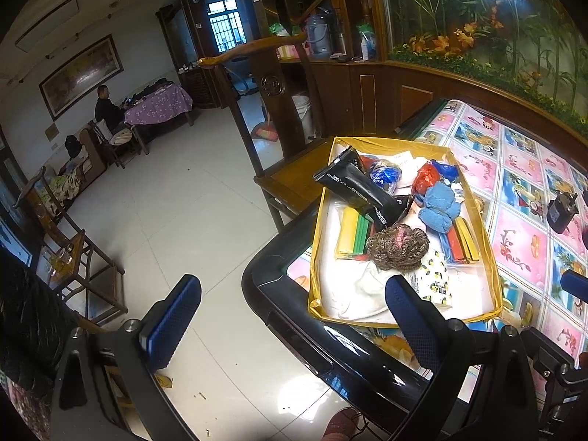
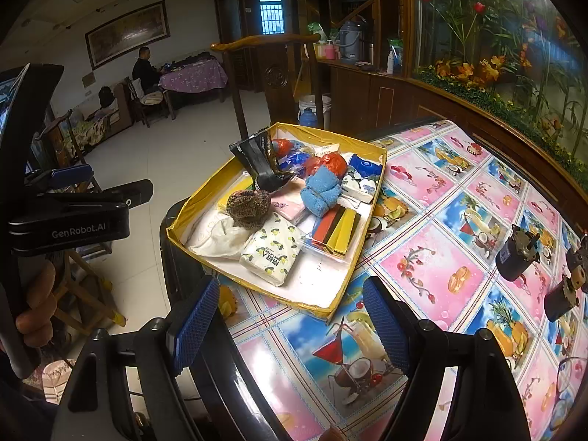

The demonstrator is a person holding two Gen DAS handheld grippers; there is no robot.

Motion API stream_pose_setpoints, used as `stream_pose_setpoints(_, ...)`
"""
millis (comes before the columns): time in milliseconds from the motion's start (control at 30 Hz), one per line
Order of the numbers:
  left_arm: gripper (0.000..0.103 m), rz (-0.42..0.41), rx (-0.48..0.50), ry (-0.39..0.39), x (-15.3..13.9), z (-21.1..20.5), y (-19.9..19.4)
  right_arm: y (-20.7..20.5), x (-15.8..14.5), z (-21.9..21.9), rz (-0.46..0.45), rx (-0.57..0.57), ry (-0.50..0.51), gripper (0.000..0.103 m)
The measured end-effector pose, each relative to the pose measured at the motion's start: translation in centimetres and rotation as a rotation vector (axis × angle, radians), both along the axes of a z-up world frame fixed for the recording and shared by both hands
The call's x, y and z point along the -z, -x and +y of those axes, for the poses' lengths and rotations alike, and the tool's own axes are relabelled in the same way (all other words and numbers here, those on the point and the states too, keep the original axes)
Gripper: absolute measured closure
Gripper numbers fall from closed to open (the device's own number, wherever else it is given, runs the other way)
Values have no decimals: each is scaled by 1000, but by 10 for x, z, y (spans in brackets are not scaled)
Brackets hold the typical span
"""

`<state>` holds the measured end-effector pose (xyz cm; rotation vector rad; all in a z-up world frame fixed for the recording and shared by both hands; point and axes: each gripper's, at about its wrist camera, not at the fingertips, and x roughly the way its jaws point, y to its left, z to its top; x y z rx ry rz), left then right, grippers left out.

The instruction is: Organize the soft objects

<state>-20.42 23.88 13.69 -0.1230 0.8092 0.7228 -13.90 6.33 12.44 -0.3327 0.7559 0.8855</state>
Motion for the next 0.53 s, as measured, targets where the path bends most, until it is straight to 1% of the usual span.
stream_pose_setpoints(233, 2, 7, -8, 16, -1, 6, -1, -1, 1, 1, 3, 1, 1, 19)
stream_pose_setpoints(367, 2, 24, 7, 48, -1, 8, -2, -1, 2, 2, 6, 2, 2, 19)
stream_pose_setpoints(433, 2, 14, 8, 59, -2, 9, 0, -3, 2, 3, 7, 3, 2, 19)
stream_pose_setpoints(533, 2, 6, -9, 31, -3, 9, 1, -4, 3, 3, 9, 5, 1, 19)
